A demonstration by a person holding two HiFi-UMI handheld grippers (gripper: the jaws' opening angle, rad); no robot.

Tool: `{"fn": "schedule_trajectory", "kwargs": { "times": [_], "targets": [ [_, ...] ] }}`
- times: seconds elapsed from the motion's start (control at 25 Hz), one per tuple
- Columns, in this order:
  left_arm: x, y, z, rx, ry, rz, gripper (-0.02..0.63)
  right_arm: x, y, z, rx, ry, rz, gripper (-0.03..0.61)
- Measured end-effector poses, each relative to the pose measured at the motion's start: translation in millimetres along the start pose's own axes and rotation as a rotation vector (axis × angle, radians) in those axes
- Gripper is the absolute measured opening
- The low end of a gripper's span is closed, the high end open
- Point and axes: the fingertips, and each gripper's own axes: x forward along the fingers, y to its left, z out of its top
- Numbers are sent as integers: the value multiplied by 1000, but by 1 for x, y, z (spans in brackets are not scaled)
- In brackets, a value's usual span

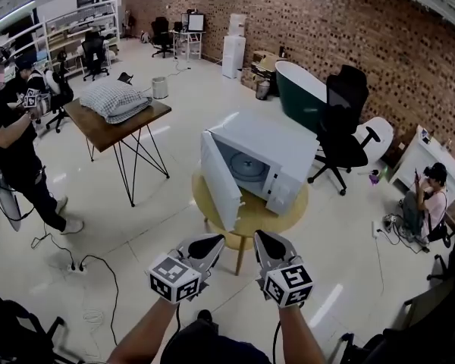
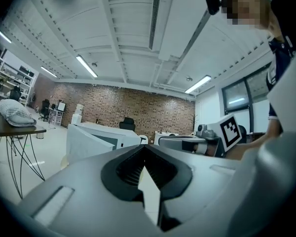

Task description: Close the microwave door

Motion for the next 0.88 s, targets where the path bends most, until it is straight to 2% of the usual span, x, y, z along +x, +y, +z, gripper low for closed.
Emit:
{"fn": "schedule_trajectory", "kwargs": {
  "times": [0.28, 0.48, 0.88],
  "targets": [
    [32, 49, -4, 40, 45, -16, 3, 38, -22, -3, 14, 13, -50, 3],
    [56, 67, -15, 44, 78, -29, 3, 47, -39, -7, 34, 30, -76, 3],
    [99, 94, -36, 53, 158, 10, 3, 59, -77, 2, 53, 7, -48, 2]
  ]
}}
